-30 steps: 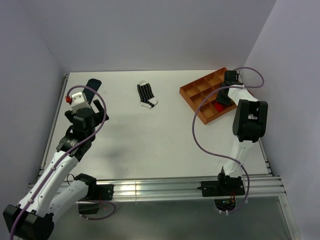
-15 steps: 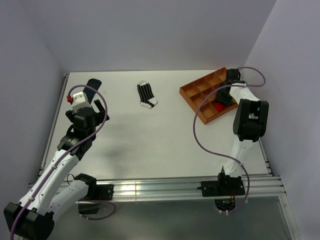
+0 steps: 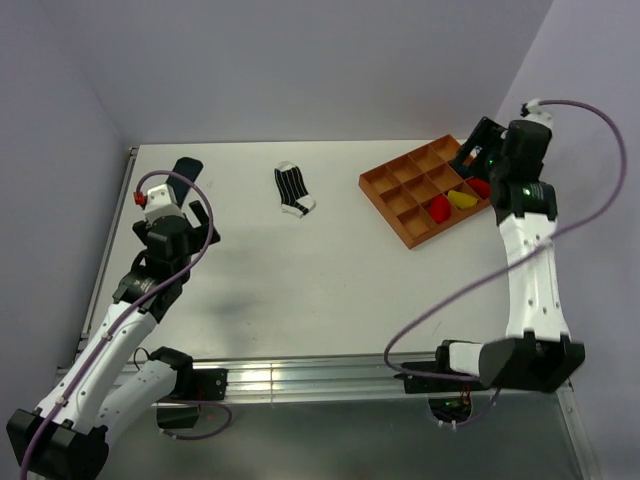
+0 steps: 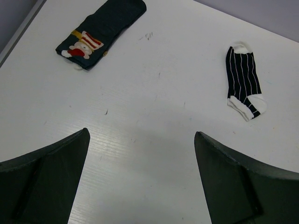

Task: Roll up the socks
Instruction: Move the sock to the center of the board.

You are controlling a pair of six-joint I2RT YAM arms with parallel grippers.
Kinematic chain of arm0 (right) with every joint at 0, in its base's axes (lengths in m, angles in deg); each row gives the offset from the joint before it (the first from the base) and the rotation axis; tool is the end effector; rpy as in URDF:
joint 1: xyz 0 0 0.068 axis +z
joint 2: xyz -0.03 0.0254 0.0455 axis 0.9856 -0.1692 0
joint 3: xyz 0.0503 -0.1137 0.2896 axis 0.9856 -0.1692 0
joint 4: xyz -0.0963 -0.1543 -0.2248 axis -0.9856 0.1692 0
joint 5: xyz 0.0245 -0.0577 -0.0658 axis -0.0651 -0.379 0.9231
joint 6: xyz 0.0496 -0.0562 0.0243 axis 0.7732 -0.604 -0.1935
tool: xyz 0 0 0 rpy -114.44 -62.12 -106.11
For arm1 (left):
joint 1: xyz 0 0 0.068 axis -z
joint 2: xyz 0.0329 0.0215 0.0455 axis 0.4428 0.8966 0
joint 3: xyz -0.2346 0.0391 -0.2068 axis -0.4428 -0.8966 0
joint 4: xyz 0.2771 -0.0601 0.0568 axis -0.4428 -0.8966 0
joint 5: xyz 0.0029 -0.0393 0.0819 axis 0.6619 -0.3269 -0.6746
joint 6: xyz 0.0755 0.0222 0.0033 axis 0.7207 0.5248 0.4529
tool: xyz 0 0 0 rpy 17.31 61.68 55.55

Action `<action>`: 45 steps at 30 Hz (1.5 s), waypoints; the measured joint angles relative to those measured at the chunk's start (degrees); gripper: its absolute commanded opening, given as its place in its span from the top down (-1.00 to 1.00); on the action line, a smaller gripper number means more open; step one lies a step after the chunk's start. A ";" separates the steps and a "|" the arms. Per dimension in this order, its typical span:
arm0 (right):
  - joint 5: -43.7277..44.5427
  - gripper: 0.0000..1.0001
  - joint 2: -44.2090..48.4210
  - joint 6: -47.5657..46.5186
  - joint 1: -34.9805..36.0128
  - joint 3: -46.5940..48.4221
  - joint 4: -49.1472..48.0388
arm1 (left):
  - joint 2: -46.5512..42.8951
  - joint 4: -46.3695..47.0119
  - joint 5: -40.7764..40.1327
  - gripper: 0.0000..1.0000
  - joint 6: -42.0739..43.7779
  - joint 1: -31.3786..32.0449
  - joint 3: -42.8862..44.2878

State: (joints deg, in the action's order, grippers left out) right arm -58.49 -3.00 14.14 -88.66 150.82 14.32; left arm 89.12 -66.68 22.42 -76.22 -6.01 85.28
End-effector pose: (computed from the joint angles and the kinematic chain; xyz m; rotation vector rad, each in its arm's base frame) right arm 0.3196 -0.0488 0.4514 0.5032 1.9245 0.1090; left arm 0.2086 -0.0415 0.3245 -0.4303 1.8672 -0.0340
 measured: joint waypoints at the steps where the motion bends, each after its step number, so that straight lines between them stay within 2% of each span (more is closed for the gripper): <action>1: 0.24 -0.77 2.82 0.13 0.00 0.00 0.33 | -0.15 0.00 0.00 -0.99 -0.17 -0.02 0.00; 5: 0.61 -0.82 13.03 0.33 0.00 -0.02 3.04 | 0.26 -0.04 -0.02 -0.99 -1.53 -0.07 0.13; 8: 0.66 -0.96 19.93 0.28 0.00 -1.66 4.70 | 2.95 -0.90 0.44 -0.99 -2.89 -0.07 1.57; 17: -0.42 -1.00 39.76 0.50 0.96 -16.76 5.62 | 17.35 -2.01 6.40 -0.99 -5.53 -3.50 9.49; 28: -3.54 -0.96 43.21 0.48 12.00 -26.51 6.36 | 39.65 1.55 12.94 -0.99 -8.07 -17.59 21.99; 34: -6.16 -0.95 45.33 0.92 14.49 -30.95 6.03 | 53.16 4.37 15.10 -0.99 -7.80 -25.99 30.01; 41: -9.44 -0.93 44.98 1.55 15.02 -33.79 5.51 | 69.05 5.40 18.03 -0.99 -6.60 -30.08 42.53; 45: -10.16 -0.92 45.00 1.57 15.02 -34.01 4.39 | 75.17 4.87 20.31 -0.99 -6.34 -30.77 45.42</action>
State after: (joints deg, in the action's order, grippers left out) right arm -68.66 42.01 15.71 -73.65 116.81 18.71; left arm 164.28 -61.80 42.73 -82.56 -36.79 130.69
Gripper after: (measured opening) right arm 0.962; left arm 0.995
